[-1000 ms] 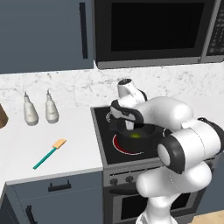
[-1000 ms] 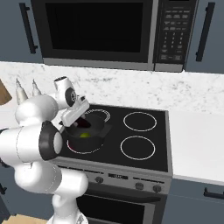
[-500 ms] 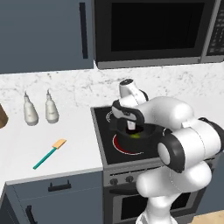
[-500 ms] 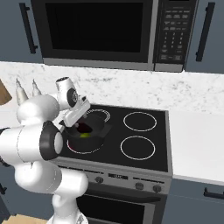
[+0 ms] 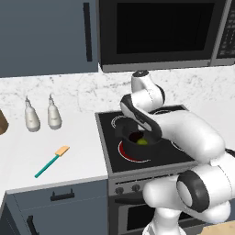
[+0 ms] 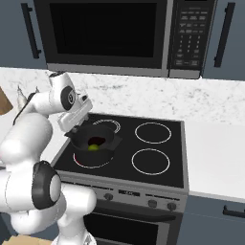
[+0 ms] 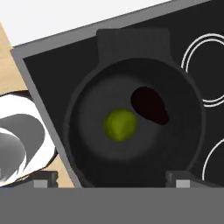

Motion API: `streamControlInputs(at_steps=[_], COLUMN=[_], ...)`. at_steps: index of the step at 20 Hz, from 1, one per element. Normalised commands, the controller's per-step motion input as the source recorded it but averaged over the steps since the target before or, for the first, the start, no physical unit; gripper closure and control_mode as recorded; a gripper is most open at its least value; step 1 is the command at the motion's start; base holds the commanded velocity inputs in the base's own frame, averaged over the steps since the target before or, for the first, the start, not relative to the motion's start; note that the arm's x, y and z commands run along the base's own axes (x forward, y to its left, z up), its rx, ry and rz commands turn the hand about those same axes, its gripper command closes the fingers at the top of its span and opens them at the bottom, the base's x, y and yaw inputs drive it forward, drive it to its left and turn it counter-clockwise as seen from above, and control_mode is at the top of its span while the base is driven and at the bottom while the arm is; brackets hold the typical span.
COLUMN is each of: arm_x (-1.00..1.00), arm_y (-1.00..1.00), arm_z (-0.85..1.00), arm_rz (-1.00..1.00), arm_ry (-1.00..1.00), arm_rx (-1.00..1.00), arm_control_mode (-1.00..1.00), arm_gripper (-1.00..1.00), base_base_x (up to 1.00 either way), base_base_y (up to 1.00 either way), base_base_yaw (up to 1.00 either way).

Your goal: Put the lime and avocado in the pot. Retrieve the spatula and lightly stir the vegetables in the pot.

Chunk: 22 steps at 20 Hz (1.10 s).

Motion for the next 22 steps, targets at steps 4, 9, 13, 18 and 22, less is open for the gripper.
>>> streamControlInputs(at_steps=[4,9,13,18,22], arm_x=[-1.0,-0.96,-0.6,-0.09,0.0], arm_y=[0.62,0.93,1.0,1.0,1.0], arm_z=[0.47,0.29,0.03,-0.04,-0.06], arm_rz=[0.03,0.01,-0.07,-0.34,-0.48], arm_ry=[-0.09,-0.01,0.0,0.04,0.1], arm_rx=[0.11,0.14,0.16,0.1,0.03], arm_control_mode=[-1.0,-1.0,-1.0,-1.0,-1.0], arm_gripper=[-1.0,-1.0,-1.0,-1.0,-1.0], base_base_x=[0.0,0.0,0.0,0.0,0.0], base_base_y=[0.0,0.0,0.0,0.0,0.0], base_base_yaw=[0.0,0.0,0.0,0.0,0.0])
